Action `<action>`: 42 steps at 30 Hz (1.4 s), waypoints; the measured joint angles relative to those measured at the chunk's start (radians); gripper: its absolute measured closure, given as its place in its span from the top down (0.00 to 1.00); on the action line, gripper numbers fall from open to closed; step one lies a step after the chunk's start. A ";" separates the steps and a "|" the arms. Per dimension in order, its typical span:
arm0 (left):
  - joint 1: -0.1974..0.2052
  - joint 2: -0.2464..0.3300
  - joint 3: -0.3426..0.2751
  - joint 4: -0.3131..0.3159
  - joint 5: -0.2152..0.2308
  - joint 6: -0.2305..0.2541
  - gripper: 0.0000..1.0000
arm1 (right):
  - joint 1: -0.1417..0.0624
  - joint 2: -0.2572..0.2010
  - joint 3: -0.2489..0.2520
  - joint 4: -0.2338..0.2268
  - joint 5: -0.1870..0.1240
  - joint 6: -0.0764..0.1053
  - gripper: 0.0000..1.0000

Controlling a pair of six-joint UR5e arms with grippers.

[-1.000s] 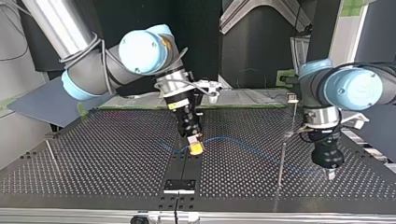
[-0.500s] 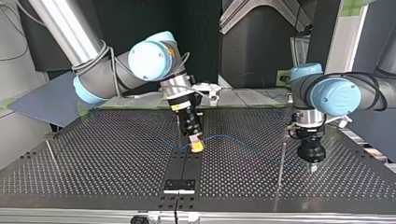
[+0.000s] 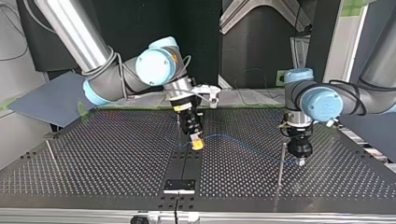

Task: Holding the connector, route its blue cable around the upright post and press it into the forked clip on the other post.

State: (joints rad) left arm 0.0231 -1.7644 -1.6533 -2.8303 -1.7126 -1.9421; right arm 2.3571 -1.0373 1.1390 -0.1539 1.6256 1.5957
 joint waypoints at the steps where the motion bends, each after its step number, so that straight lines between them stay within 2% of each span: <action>1: 0.000 -0.003 0.000 0.001 0.001 0.000 0.22 | -0.001 0.002 0.000 0.000 0.000 0.000 0.00; 2: -0.001 -0.006 0.000 0.001 0.002 0.001 0.28 | -0.001 0.005 0.000 0.000 0.001 0.000 0.00; 3: -0.003 -0.012 0.000 0.001 0.006 0.002 0.28 | -0.001 0.010 0.000 0.001 0.001 0.000 0.00; 5: -0.006 -0.021 0.000 0.001 0.014 0.003 0.37 | -0.002 0.018 0.001 0.003 0.003 0.000 0.00; 6: -0.008 -0.028 0.000 0.002 0.021 0.004 0.37 | -0.003 0.025 0.001 0.005 0.005 0.000 0.00; 8: -0.011 -0.035 0.000 0.002 0.031 0.008 0.47 | -0.004 0.035 0.001 0.011 0.008 0.000 0.00; 12: -0.017 -0.045 0.000 0.007 0.033 0.014 0.54 | -0.008 0.061 0.003 0.031 0.017 0.001 0.00; 14: -0.018 -0.051 0.000 0.010 0.033 0.014 0.69 | -0.010 0.072 0.005 0.036 0.020 0.002 0.00; 15: -0.019 -0.055 0.000 0.010 0.033 0.014 0.69 | -0.011 0.079 0.007 0.038 0.022 0.002 0.00; 16: -0.019 -0.057 0.000 0.009 0.032 0.013 0.76 | -0.012 0.084 0.010 0.037 0.024 0.003 0.00; 19: -0.022 -0.062 0.000 -0.002 0.022 0.012 0.83 | -0.018 0.096 0.025 0.031 0.028 0.004 0.00; 21: -0.024 -0.063 0.000 -0.009 0.012 0.013 0.83 | -0.025 0.102 0.039 0.023 0.033 0.004 0.00; 26: -0.029 -0.063 0.000 -0.017 0.004 0.015 0.98 | -0.042 0.107 0.084 -0.016 0.038 0.005 0.00; 33: -0.040 -0.063 0.000 -0.020 0.002 0.029 0.98 | -0.065 0.109 0.154 -0.085 0.040 0.006 0.00; 42: -0.054 -0.063 0.000 -0.025 -0.018 0.049 0.98 | -0.081 0.110 0.230 -0.160 0.045 0.007 0.00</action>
State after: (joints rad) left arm -0.0306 -1.8275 -1.6533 -2.8551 -1.7301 -1.8935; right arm 2.2765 -0.9274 1.3686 -0.3144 1.6704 1.6027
